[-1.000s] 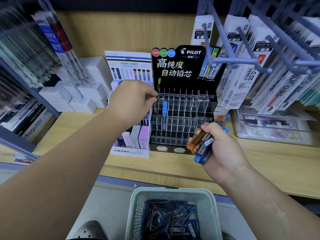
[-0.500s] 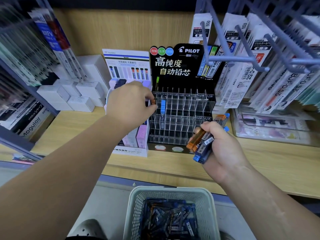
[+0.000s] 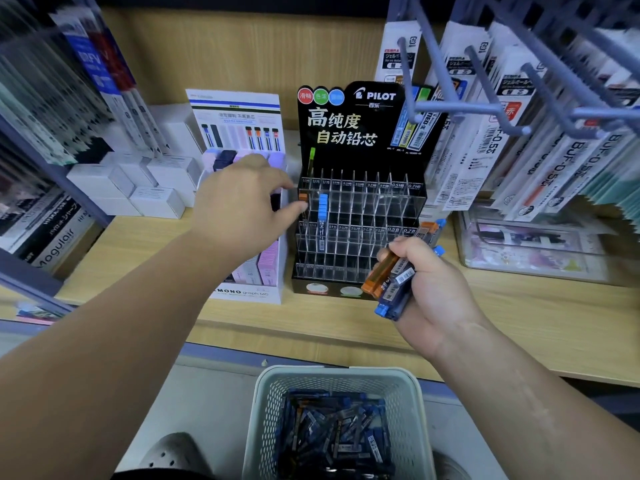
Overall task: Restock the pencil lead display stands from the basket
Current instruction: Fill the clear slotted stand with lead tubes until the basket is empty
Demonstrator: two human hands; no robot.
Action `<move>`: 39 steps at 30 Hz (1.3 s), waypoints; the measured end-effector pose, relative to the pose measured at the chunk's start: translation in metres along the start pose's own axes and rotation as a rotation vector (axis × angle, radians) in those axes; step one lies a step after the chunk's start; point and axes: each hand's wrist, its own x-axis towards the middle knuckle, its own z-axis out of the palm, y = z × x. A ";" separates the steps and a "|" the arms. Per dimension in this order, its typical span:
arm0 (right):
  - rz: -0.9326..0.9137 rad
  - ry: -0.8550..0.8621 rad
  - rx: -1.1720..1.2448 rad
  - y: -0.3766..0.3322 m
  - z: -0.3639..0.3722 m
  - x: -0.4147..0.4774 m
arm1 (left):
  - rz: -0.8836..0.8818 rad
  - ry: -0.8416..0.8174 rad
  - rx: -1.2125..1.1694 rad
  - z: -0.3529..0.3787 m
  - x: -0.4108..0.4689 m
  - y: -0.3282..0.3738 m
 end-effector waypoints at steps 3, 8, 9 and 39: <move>-0.009 0.003 0.020 0.000 0.005 0.000 | 0.008 -0.071 -0.305 -0.007 -0.010 0.028; 0.027 -0.038 0.078 0.001 0.013 0.005 | 0.246 -0.382 -0.623 -0.010 -0.034 0.056; 0.036 -0.045 0.089 0.002 0.014 0.005 | 0.294 -0.350 -0.580 -0.007 -0.036 0.055; 0.121 -0.058 0.030 0.015 0.012 0.013 | -0.069 -0.057 -0.377 -0.012 0.004 -0.002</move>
